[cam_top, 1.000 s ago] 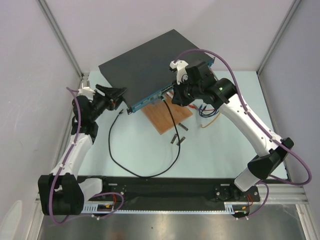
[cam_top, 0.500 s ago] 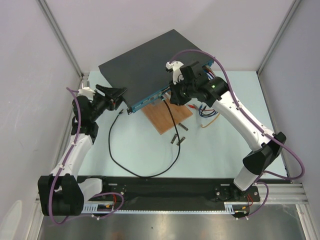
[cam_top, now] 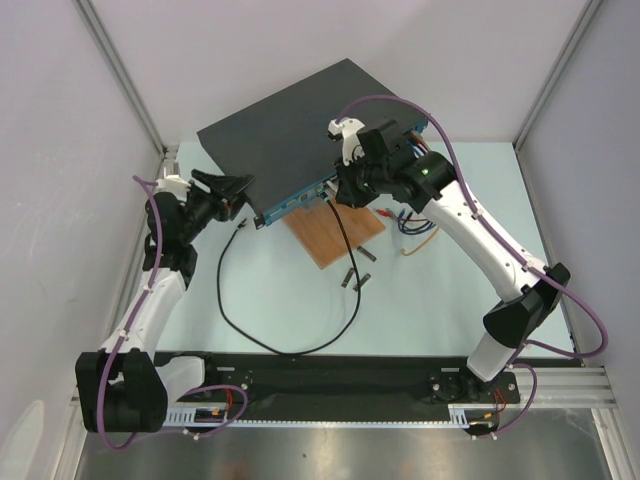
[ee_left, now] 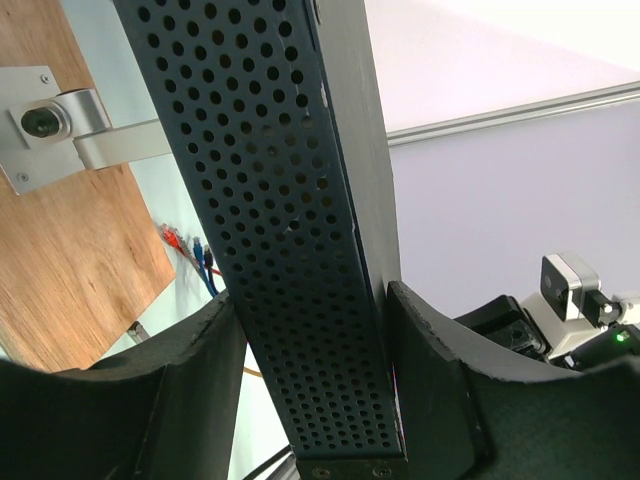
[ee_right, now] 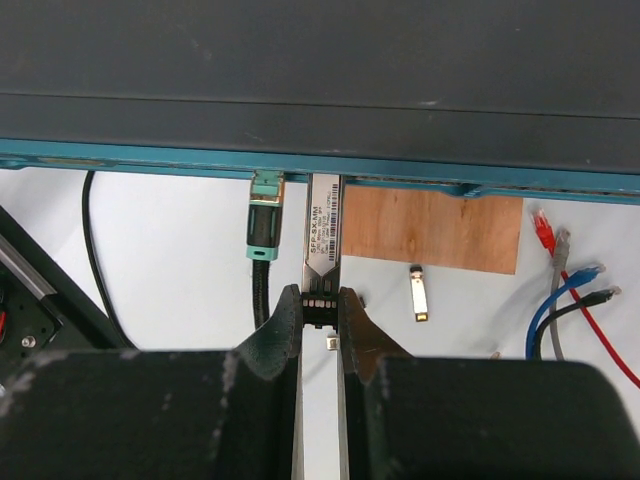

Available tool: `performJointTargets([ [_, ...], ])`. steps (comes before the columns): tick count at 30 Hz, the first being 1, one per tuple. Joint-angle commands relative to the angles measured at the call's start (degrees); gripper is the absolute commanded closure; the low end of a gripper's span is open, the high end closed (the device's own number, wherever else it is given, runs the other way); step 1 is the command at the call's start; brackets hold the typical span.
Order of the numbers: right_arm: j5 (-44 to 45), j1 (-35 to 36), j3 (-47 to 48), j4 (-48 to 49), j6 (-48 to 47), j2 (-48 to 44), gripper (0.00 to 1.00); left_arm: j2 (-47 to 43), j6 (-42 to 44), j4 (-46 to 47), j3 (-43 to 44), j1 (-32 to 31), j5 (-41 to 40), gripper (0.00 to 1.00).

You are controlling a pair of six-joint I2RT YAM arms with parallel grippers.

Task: Insert the plug into the switch port

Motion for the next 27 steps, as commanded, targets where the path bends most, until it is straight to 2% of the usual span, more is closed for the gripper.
performJointTargets([
  [1,0.53,1.12,2.92,1.98,0.56,-0.51,1.00,-0.66,0.92,3.39,0.10,-2.58,1.03,1.00],
  [27,4.22,0.86,2.31,1.89,-2.34,-0.43,1.00,-0.31,0.65,3.39,0.63,-2.84,0.94,0.99],
])
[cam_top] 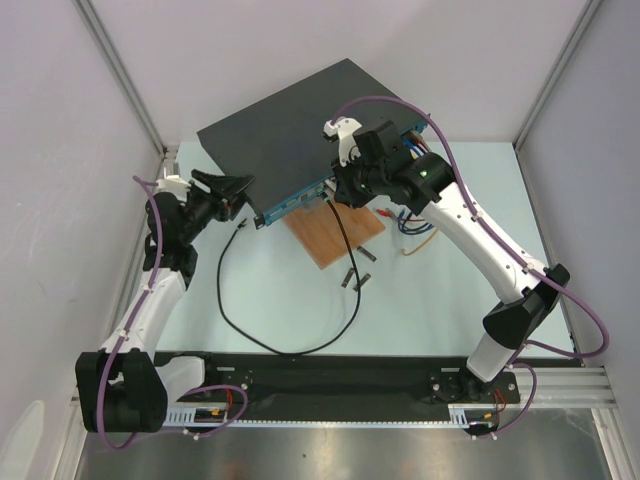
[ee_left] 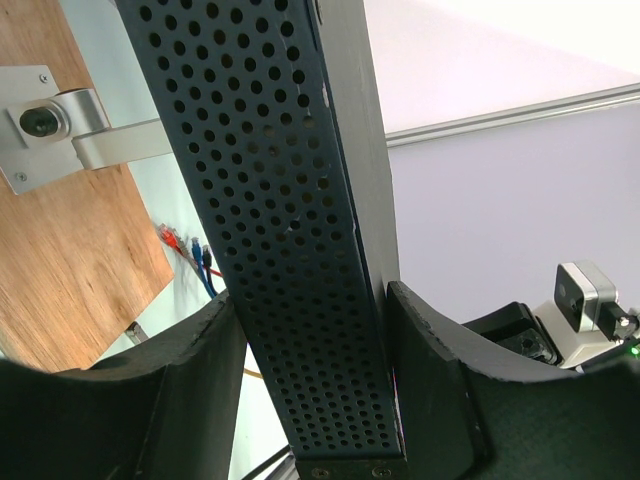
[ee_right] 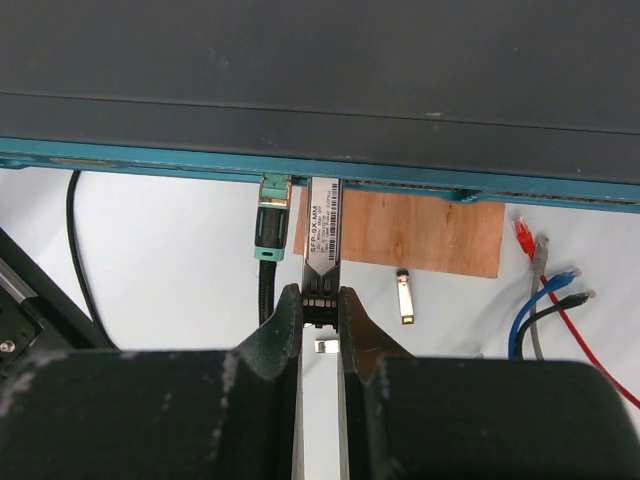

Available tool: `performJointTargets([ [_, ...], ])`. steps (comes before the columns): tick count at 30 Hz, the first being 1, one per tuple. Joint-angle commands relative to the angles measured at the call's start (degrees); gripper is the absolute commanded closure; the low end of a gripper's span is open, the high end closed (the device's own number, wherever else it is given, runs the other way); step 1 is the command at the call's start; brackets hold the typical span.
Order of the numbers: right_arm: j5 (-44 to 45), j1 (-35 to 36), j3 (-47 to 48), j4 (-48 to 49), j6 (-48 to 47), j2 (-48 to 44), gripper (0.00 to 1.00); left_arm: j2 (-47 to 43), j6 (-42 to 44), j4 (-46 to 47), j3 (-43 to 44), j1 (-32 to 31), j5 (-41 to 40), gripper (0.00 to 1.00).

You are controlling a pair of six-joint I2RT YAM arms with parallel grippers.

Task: Insert the plug into the switch port

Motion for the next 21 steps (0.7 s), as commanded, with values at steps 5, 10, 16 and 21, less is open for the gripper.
performJointTargets([
  [5,1.54,-0.80,2.31,2.11,-1.60,0.28,1.00,-0.49,0.91,3.08,0.74,-2.74,1.11,1.00],
  [10,1.71,-0.98,3.72,2.11,-1.87,1.33,1.00,-0.14,1.00,3.08,1.00,-2.74,1.11,1.00],
  [16,2.41,-0.19,4.16,2.11,-2.66,1.86,1.00,0.21,0.83,3.26,1.18,-2.91,0.94,1.00],
  [21,4.17,0.08,4.69,2.29,-3.01,2.47,1.00,0.30,0.65,3.26,1.18,-3.00,0.85,1.00],
])
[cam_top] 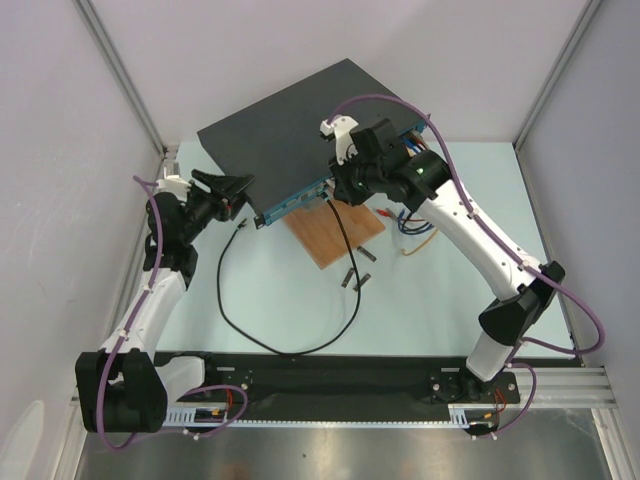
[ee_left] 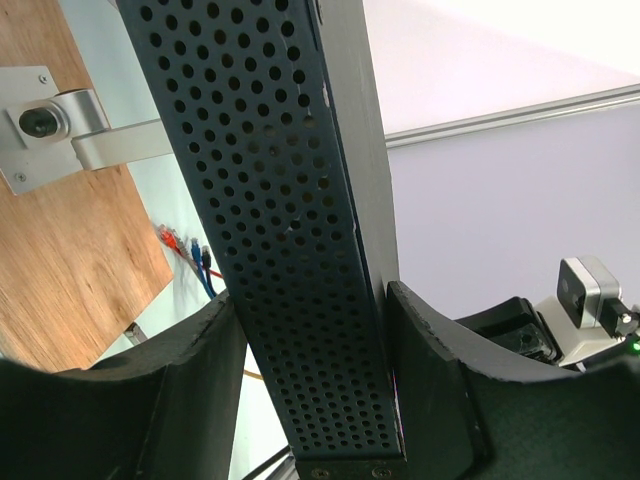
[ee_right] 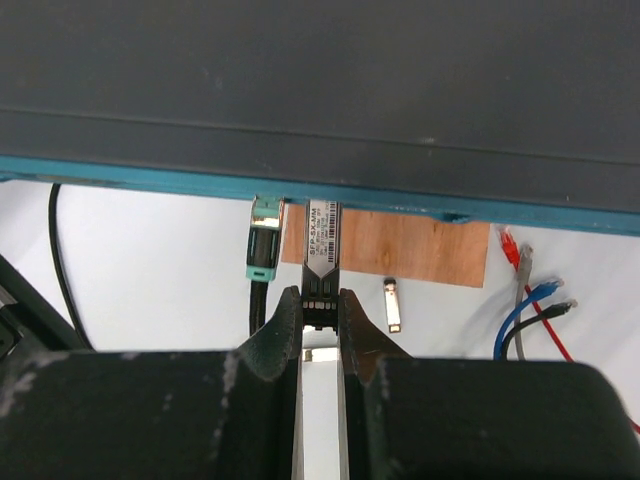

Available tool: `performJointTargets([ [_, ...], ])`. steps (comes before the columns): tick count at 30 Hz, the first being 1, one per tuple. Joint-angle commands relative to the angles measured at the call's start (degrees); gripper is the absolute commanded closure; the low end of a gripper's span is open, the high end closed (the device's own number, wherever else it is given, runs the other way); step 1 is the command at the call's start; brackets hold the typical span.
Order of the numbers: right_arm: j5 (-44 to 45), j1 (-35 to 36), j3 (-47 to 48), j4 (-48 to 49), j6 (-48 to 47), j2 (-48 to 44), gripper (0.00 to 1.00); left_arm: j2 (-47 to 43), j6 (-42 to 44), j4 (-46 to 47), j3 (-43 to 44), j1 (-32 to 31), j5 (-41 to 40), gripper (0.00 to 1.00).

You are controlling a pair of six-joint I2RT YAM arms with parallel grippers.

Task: Insert the plug into the switch port

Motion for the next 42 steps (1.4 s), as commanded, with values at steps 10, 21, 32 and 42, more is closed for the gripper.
performJointTargets([
  [10,4.57,0.91,3.62,3.79,-1.15,1.54,1.00,-0.05,0.72,3.24,1.00,-2.93,1.09,1.00],
  [21,2.82,0.74,9.24,4.15,0.26,5.14,1.00,0.21,0.80,3.06,0.91,-3.20,1.09,1.00],
  [32,-0.96,-0.49,11.27,3.80,1.13,5.24,0.78,0.21,1.07,2.54,1.09,-3.29,1.00,1.00],
  [42,-4.30,-3.31,2.66,2.13,0.35,-2.85,0.58,0.30,1.68,2.01,1.35,-3.37,1.00,1.00],
])
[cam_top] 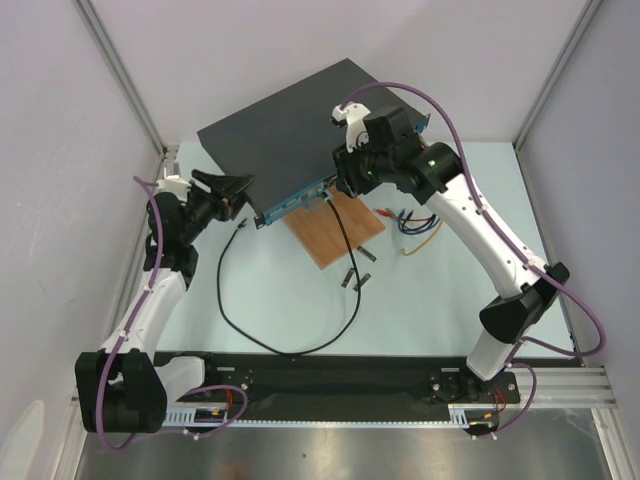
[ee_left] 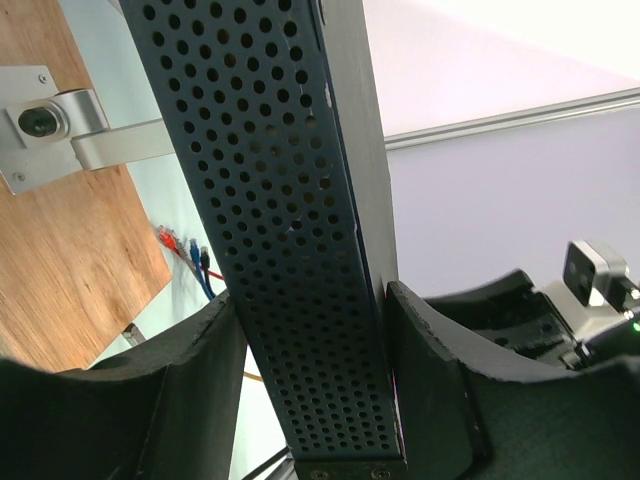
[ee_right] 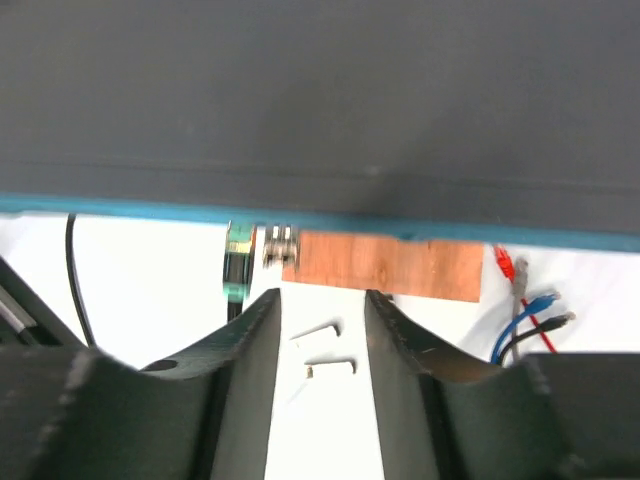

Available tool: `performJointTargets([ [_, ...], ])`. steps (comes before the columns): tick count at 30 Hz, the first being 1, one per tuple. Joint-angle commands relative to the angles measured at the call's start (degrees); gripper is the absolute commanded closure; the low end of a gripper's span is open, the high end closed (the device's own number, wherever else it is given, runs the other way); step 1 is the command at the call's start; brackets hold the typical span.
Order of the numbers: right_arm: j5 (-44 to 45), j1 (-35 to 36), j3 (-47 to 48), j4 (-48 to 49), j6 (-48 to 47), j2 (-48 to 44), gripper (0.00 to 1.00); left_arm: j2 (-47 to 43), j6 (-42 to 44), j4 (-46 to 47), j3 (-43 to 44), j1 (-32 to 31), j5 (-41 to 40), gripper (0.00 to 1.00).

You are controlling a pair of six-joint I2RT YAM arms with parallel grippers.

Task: Insert the plug into the switch port

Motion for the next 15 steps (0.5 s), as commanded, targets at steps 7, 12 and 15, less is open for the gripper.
performJointTargets([
  [7,-1.95,-0.36,-2.56,1.58,-0.68,-4.15,0.74,0.48,2.38,1.85,1.62,-3.07,1.51,1.00],
  [12,-1.95,-0.44,-0.63,1.58,-0.34,-1.77,0.76,0.57,2.21,1.85,1.62,-3.07,1.42,1.00],
  [15,-2.39,-0.36,-0.45,1.93,-0.07,-1.16,0.77,0.57,2.03,2.03,1.62,-3.07,1.51,1.00],
])
